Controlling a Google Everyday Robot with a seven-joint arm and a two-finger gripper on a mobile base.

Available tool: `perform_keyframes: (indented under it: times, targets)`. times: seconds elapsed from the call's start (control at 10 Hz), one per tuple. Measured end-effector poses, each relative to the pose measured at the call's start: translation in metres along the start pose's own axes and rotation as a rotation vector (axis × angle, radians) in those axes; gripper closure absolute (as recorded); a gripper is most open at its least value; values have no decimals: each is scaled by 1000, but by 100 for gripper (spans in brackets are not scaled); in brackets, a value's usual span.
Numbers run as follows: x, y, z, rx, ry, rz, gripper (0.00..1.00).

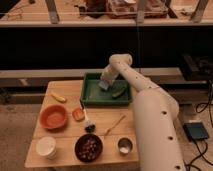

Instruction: Wipe tray with sponge

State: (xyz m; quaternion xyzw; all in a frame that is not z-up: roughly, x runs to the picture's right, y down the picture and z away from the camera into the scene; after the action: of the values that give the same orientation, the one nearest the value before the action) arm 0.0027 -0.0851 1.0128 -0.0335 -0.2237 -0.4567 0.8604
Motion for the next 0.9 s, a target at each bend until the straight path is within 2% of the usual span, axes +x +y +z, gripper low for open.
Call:
perform_keyframes:
  times: [0.2, 0.5, 0.6, 0.7, 0.8, 0.9]
  targets:
    - [-4, -15, 17, 38, 13, 58, 85]
    - [-22, -23, 18, 130, -22, 139, 85]
    - [-29, -26, 16, 156, -37, 151, 85]
    - [-41, -28, 16, 176, -70, 153, 85]
    - [-54, -28, 16, 188, -108, 156, 85]
    - [-60, -22, 14, 193, -127, 161, 85]
